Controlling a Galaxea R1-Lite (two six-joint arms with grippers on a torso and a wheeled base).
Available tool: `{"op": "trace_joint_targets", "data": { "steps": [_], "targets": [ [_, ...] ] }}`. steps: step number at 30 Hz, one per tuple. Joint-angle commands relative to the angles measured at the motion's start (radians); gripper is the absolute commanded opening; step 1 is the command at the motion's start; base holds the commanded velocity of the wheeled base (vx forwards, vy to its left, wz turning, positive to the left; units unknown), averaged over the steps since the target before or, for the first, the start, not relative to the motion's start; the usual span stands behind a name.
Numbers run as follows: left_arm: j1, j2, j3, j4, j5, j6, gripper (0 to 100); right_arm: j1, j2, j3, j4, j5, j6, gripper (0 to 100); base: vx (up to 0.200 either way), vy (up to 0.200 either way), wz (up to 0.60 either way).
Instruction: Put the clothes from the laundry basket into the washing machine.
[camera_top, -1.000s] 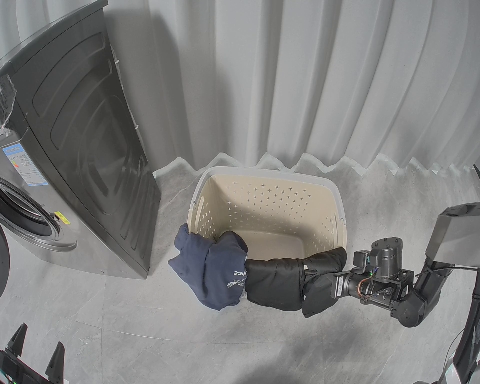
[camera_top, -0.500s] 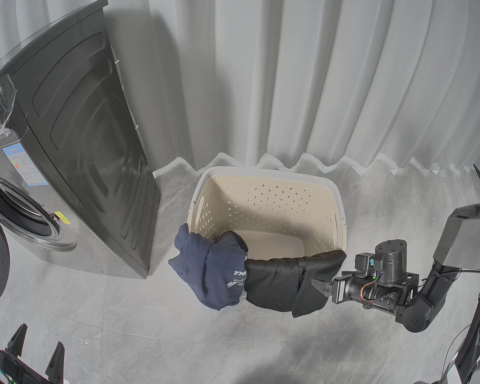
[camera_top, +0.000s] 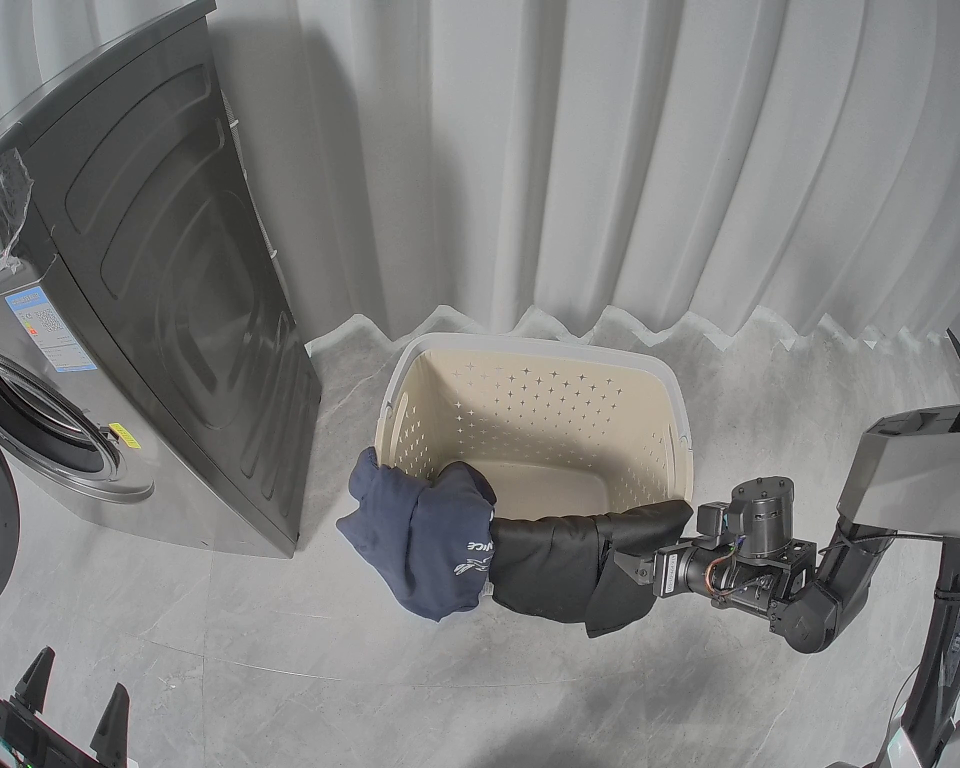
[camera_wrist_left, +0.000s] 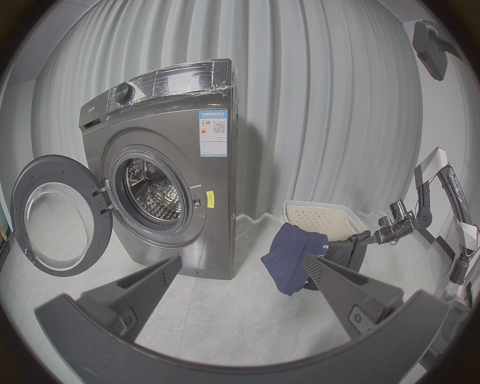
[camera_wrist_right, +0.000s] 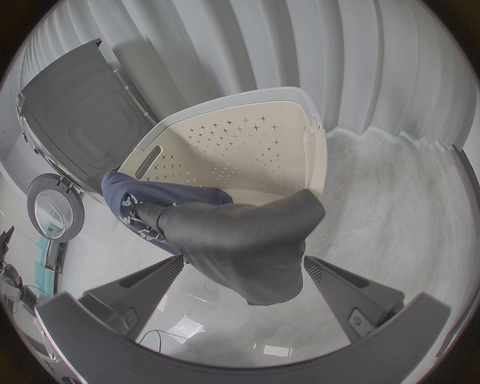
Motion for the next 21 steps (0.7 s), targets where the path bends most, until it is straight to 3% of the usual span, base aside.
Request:
{"op": "trace_joint_targets", "data": {
  "steps": [1, 8, 13, 16, 21],
  "targets": [
    [0.000, -0.012, 0.015, 0.000, 0.000, 0.000, 100, -0.008, 0.028, -0.030, -0.001, 0.000, 0.000, 0, 0.000, 0.000, 0.00],
    [0.000, -0.012, 0.015, 0.000, 0.000, 0.000, 100, -0.004, 0.028, -0.033, -0.051, 0.005, 0.002, 0, 0.000, 0.000, 0.00],
    [0.000, -0.012, 0.015, 0.000, 0.000, -0.002, 100, 0.007, -0.004, 0.027, -0.130, 0.005, -0.004, 0, 0.000, 0.000, 0.00],
    [0.000, -0.012, 0.015, 0.000, 0.000, -0.002, 100, 0.022, -0.152, 0.127, -0.148, 0.010, -0.014, 0, 0.000, 0.000, 0.00],
    [0.000, -0.012, 0.015, 0.000, 0.000, 0.000, 100, 0.048, -0.314, 0.171, -0.153, 0.010, -0.018, 0, 0.000, 0.000, 0.00]
  ]
}}
